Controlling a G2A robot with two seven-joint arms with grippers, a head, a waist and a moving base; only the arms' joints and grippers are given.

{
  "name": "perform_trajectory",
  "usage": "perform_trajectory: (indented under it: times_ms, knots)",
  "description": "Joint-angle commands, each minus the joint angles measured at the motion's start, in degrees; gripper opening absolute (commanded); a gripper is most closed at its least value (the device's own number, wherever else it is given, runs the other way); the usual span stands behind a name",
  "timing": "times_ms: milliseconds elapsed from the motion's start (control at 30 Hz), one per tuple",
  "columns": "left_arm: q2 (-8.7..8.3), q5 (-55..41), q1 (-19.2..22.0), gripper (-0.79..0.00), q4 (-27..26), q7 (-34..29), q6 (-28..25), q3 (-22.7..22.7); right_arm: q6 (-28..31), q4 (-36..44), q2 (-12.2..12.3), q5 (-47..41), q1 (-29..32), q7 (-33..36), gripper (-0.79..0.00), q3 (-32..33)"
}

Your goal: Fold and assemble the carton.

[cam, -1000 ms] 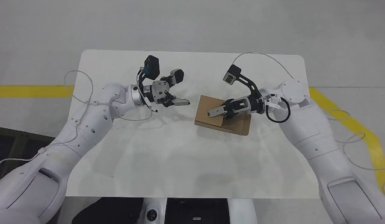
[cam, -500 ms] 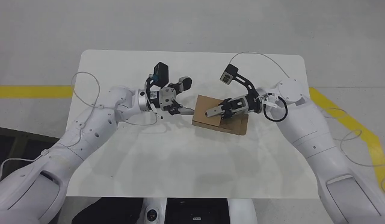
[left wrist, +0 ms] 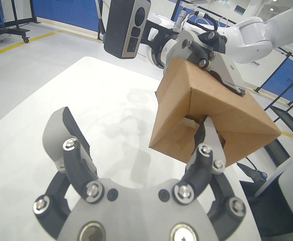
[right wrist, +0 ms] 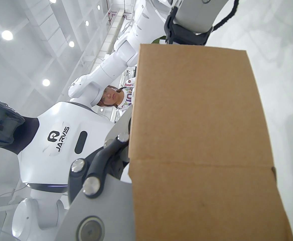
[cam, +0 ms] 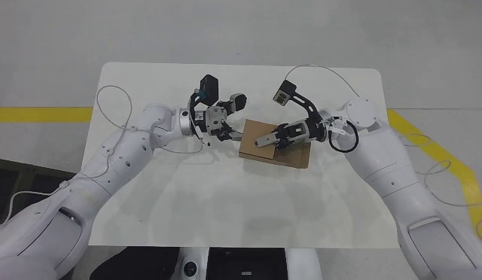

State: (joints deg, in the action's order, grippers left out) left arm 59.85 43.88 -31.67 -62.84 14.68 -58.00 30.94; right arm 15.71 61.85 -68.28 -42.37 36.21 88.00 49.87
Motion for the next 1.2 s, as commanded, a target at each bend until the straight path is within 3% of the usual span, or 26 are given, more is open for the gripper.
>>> perform_trajectory:
  times_ms: [0,267,467,733,867,1067,1100,1133,1167]
  knots:
    - [0.04,0.35,0.04,0.000,0.30,0.23,0.00,0.03,0.09,-0.08,0.03,-0.05,0.01,0.00,-0.785,-0.02]
    - [-1.70,4.00,-1.36,0.000,2.82,2.04,0.00,3.07,0.06,-1.68,0.25,0.95,-0.04,0.00,-0.785,-0.39]
    - [-3.59,8.84,-3.21,0.000,0.06,3.94,0.00,4.77,0.57,-4.34,-0.19,2.32,-1.44,0.00,-0.785,-2.15]
    - [-6.69,23.60,-4.46,0.000,-6.08,10.75,0.00,3.44,0.96,-10.04,-1.91,3.86,-4.19,-0.38,-0.785,-5.60]
    - [-8.12,30.93,-4.67,0.000,-6.09,14.64,0.00,3.45,1.53,-12.97,-2.98,4.38,-5.42,-0.95,-0.785,-7.37]
    - [-8.93,37.60,-5.91,0.000,-5.66,18.25,1.23,4.98,1.49,-15.26,-4.70,5.25,-6.38,-0.90,-0.785,-10.86]
    - [-8.99,38.42,-6.06,0.000,-5.74,18.64,1.38,5.15,1.66,-15.89,-4.93,5.32,-6.55,-1.07,-0.779,-11.25]
    - [-9.05,39.06,-6.24,0.000,-5.81,19.03,1.51,5.30,1.84,-16.51,-5.17,5.21,-6.74,-1.26,-0.696,-11.55]
    - [-9.09,39.62,-6.41,0.000,-5.90,19.36,1.62,5.45,1.91,-17.06,-5.39,5.09,-6.94,-1.32,-0.671,-11.83]
